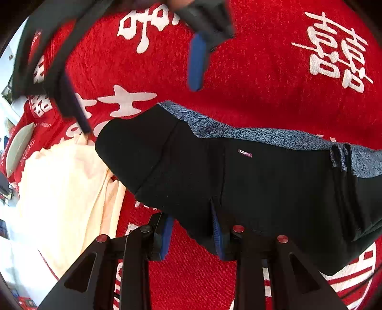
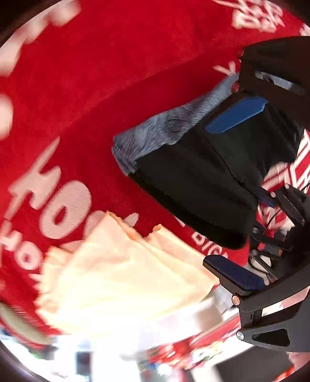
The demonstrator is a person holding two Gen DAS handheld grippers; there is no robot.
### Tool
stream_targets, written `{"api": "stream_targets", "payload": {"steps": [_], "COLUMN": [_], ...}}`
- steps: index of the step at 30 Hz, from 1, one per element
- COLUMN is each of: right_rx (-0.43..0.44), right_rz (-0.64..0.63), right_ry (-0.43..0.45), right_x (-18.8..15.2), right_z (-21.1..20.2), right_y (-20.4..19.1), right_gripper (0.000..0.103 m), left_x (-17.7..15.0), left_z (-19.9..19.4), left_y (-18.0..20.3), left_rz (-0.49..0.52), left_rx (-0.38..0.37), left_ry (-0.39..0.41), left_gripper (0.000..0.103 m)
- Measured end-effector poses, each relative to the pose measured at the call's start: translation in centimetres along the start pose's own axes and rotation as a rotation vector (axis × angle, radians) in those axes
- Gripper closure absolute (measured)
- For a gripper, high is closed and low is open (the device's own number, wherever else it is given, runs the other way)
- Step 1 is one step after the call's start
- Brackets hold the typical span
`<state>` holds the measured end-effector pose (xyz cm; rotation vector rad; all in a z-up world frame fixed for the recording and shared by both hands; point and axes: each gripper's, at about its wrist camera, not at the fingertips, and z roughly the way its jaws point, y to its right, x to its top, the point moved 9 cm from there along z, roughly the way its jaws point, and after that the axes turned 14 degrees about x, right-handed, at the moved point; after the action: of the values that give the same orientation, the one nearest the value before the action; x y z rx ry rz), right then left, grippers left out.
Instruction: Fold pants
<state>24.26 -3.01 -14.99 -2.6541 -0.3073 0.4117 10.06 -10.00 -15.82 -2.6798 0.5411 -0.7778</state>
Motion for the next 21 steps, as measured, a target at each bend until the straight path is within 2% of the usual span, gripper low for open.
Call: {"api": "stream_targets", "payload": {"steps": [3,6,8,9,10,11,14,21], "right_rx": [-0.04,-0.079,-0.081,-0.062,-0.007,0.039,0.087,0.296], "right_rz": [0.006,0.014,0.023,0.032,0.066,0.095,0.098,0.166], "right_ry": [-0.124,-0.174,-0.187,-0.183,-0.162,-0.131,-0.019,0.208], "right_x": [0.0,-0.2,-1.0,-1.2,-1.7,-1.8,-2.7,-6.6], "right_z": [2.7,4.2,4.6,4.6,4.3,3.9,2.1,-2.9], "right_y": [0.2,1.2,1.9,2.0,2.2,2.3,2.9,5.2], "right_gripper": [0.001,0.001,0.01,0.036,0.071,0.082,0.086,0.087], "left_x": [-0.1,-0.1,0.0,0.0,0.0,0.0,0.6,1.8], "left_z": [-0.2,-0.2,-0.3,-0.4,-0.6,-1.0,-2.6,-6.6], "left_y": [0.0,0.0,0.1,0.2,0.5,0.7,1.3,2.7], "left_rz": [0.019,0.031,0.04,0.045,0.052,0.058,0.089,0.151], "left_rx": [0.015,0.023,0.023,0.021,0.007,0.003,0.001,-0.026], "left_ry": [0.01,0.015,0.018,0.019,0.018,0.025,0.064,0.141], "left_gripper": [0.072,0.072,0.072,0.072,0.072,0.072,0.072,0.072]}}
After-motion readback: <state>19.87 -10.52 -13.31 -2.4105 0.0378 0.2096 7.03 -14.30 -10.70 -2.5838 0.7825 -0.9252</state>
